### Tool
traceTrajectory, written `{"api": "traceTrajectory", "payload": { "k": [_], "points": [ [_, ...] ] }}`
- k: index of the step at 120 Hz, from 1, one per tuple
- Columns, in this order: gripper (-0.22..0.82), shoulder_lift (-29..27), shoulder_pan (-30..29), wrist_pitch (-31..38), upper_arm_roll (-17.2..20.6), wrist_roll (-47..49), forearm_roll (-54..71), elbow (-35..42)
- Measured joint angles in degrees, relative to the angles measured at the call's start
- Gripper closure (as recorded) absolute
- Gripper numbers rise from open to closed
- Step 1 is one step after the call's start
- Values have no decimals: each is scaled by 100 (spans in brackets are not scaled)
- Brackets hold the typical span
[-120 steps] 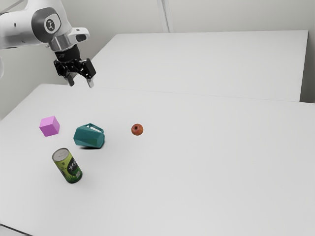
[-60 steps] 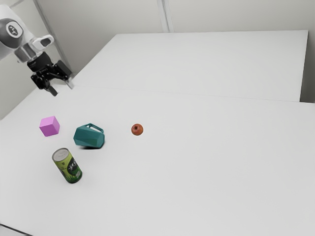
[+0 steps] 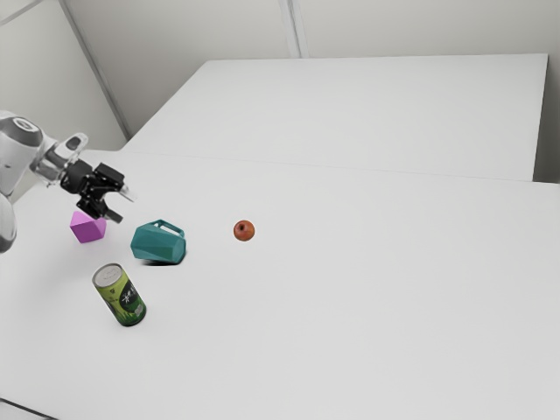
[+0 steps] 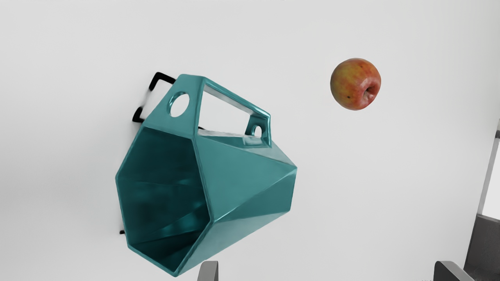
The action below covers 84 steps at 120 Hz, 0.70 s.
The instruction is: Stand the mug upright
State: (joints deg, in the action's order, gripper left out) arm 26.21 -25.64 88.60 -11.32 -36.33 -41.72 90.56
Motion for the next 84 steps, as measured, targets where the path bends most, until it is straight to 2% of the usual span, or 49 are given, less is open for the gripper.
{"api": "traceTrajectory", "payload": {
  "k": [37, 72, 76, 84],
  "points": [
    [0, 561, 31, 268, 7, -718, -428, 6],
    [0, 610, 123, 367, 59, -1117, -754, 358],
    [5, 610, 118, 364, 59, -1145, -776, 398],
    [23, 598, 106, 358, 52, -1194, -803, 425]
  ]
}}
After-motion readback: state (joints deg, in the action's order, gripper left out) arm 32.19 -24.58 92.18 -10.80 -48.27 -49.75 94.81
